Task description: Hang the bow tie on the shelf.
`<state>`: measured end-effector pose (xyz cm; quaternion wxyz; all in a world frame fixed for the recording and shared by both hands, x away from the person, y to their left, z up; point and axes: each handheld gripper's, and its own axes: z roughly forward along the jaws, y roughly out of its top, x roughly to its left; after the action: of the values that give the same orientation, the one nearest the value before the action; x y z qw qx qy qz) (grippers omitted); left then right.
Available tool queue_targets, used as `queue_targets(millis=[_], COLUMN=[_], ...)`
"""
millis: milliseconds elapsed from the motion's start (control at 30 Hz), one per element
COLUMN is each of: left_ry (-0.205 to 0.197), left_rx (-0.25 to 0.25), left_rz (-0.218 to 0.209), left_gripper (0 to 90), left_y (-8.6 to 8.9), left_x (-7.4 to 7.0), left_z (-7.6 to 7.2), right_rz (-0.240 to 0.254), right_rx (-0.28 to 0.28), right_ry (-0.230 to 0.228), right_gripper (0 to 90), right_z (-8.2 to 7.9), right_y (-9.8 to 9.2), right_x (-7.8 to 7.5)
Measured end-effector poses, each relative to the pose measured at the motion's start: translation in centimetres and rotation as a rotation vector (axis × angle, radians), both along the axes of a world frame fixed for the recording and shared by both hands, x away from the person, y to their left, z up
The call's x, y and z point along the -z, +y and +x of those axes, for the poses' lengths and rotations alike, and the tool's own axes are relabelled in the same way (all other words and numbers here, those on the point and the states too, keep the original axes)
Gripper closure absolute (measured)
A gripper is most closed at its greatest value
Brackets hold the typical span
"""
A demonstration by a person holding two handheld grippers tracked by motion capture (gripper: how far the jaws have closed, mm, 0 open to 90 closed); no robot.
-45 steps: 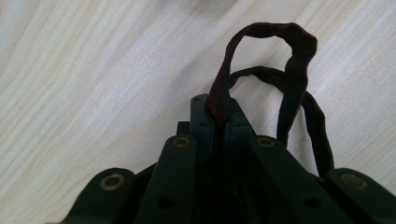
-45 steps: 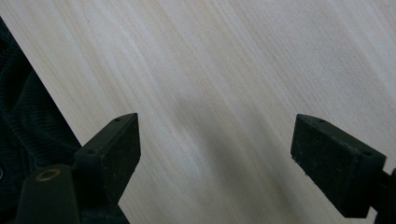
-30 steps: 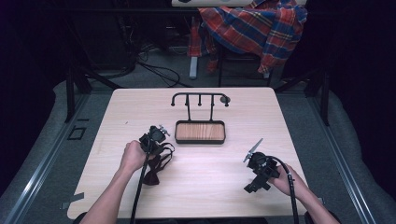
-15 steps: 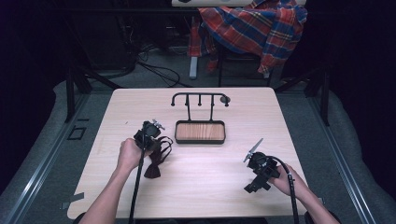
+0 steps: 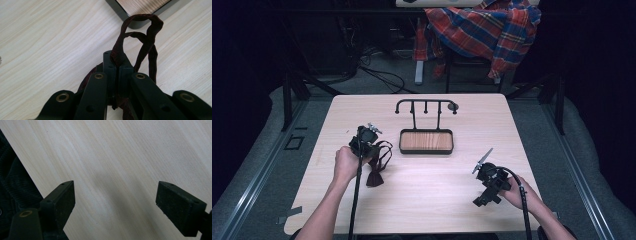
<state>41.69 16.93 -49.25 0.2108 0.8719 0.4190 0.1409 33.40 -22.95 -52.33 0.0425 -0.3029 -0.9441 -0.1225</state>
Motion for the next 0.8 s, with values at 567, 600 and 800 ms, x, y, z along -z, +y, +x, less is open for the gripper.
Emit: queue_targets(millis=[567,600,800], left_ry=[-0.041,-0.042,-0.055], left_rx=[-0.018,-0.019,-0.012], left_rz=[-0.012,-0.009,-0.009], left_gripper=[88.0,87.9,88.0], left_y=[0.0,-0.1,-0.3], left_x=[-1.0,-1.2,-1.5], left_z=[0.1,0.1,0.1], right_rz=[0.005,0.004,0.002], right_rx=[0.000,-0.002,0.002], right_ry=[0.002,0.003,0.002], right_gripper=[15.9,15.9,15.8], right_z=[-0.1,-0.1,-0.1], right_y=[0.0,0.0,0.0], right_x=[0.0,0.0,0.0])
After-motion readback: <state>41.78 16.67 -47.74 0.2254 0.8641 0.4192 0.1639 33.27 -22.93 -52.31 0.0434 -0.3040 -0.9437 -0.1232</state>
